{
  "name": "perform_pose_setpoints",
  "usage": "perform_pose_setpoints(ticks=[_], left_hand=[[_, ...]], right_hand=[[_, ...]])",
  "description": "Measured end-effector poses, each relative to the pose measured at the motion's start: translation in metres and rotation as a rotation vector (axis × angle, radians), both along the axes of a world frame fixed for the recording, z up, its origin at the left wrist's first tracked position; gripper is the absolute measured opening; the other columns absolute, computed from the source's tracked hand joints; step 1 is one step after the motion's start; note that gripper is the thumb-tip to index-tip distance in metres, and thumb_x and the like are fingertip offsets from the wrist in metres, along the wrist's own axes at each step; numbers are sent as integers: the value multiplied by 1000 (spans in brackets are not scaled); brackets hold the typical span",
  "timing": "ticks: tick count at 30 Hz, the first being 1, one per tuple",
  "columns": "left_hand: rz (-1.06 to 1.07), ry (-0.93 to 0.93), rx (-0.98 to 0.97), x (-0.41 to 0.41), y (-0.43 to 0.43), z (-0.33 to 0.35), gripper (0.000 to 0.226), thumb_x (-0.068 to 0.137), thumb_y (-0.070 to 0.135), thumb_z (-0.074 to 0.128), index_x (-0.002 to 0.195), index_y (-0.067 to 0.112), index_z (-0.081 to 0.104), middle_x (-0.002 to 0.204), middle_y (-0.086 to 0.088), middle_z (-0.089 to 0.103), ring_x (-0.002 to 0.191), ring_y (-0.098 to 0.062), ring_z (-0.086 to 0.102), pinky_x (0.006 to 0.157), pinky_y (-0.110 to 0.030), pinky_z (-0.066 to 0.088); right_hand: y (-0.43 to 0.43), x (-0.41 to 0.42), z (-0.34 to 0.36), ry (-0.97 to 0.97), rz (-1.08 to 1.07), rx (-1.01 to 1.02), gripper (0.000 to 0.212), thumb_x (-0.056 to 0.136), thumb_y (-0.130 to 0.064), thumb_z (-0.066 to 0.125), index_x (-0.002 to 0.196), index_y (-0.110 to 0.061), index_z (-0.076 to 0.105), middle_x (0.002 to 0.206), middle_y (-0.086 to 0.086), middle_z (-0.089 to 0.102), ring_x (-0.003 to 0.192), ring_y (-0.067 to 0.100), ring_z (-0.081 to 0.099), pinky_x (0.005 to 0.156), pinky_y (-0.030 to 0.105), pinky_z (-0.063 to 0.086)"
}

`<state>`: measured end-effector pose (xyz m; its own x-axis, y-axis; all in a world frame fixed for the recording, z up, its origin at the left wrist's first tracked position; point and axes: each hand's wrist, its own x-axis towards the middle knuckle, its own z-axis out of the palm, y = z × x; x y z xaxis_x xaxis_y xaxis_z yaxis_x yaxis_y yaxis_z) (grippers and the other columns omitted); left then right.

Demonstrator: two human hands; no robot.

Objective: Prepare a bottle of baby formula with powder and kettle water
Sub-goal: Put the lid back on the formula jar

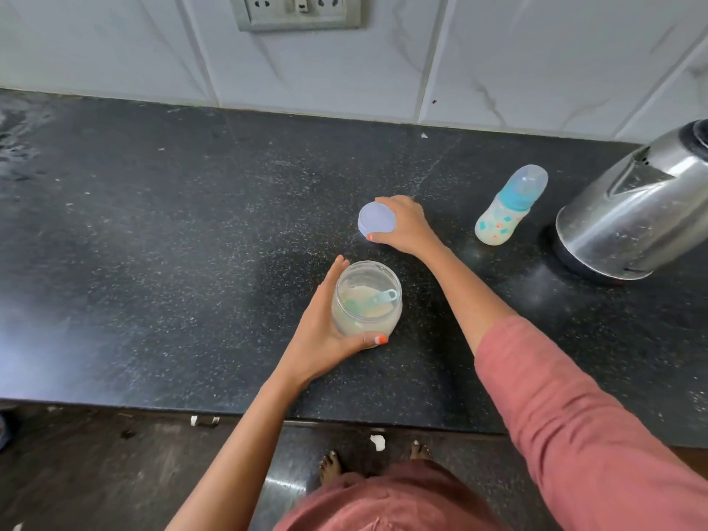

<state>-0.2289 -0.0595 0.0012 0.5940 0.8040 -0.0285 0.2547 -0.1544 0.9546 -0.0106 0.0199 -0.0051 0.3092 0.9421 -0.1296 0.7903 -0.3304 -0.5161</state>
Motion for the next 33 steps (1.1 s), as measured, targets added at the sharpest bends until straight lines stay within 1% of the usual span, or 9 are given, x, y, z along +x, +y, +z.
perform_pose_setpoints(ticks=[2, 6, 11, 17, 22, 25, 29, 31, 33], left_hand=[[9, -7, 10, 1, 1, -3, 107, 51, 40, 83, 140, 24, 26, 143, 16, 33, 124, 20, 28, 100, -1, 22], [35, 8, 24, 0, 3, -7, 102, 51, 45, 81, 138, 19, 35, 138, 10, 44, 124, 5, 39, 103, -10, 29], [38, 14, 20, 1, 1, -5, 100, 50, 50, 75, 137, 22, 35, 135, 13, 45, 123, 5, 40, 101, -8, 29], [57, -1, 8, 1, 0, -5, 95, 49, 50, 74, 133, 30, 36, 131, 21, 45, 120, 13, 39, 95, -1, 28], [52, -18, 17, 1, 1, -7, 93, 50, 48, 75, 133, 29, 38, 132, 16, 48, 120, 8, 42, 95, -3, 31], [51, -31, 5, 2, 1, -6, 90, 50, 48, 76, 131, 33, 39, 131, 16, 49, 120, 7, 43, 96, -6, 34], [45, -47, 3, 1, 0, -6, 86, 52, 46, 76, 129, 35, 40, 129, 16, 50, 116, 8, 45, 92, -6, 36], [53, -51, -17, 1, 0, -6, 87, 50, 47, 76, 128, 36, 39, 127, 16, 51, 113, 9, 47, 89, -4, 37], [62, -46, -45, 2, -1, -6, 89, 48, 48, 75, 128, 38, 37, 127, 15, 52, 112, 8, 49, 89, -9, 41]], right_hand=[[8, 0, 0, -60, 34, -44, 75, 77, -37, 70, 140, -23, 33, 147, 6, 30, 134, 28, 26, 108, 43, 30], [17, 0, 0, -109, 71, -101, 73, 76, -40, 70, 139, -23, 36, 145, 6, 33, 133, 29, 29, 105, 45, 33], [17, -2, 3, -95, 50, -93, 71, 75, -37, 72, 136, -24, 40, 143, 7, 36, 130, 29, 33, 102, 45, 36], [-2, -4, 23, 101, 6, 60, 66, 72, -33, 75, 131, -24, 48, 139, 3, 41, 128, 24, 36, 103, 38, 34], [-37, -15, 61, 210, 18, 129, 61, 72, -34, 76, 128, -24, 52, 139, 0, 45, 124, 18, 41, 94, 31, 38], [-63, -27, 82, 272, 57, 132, 60, 72, -34, 75, 127, -26, 52, 138, -4, 46, 122, 14, 42, 92, 31, 41], [-92, -42, 105, 262, 126, 122, 61, 71, -34, 77, 127, -29, 53, 135, -9, 49, 112, 2, 41, 89, 21, 34], [-104, -49, 108, 212, 167, 97, 64, 69, -35, 77, 127, -30, 52, 134, -8, 50, 114, 2, 43, 90, 17, 30], [-111, -57, 105, 154, 202, 71, 67, 68, -35, 78, 128, -30, 52, 132, -5, 51, 119, 7, 45, 92, 18, 32]])
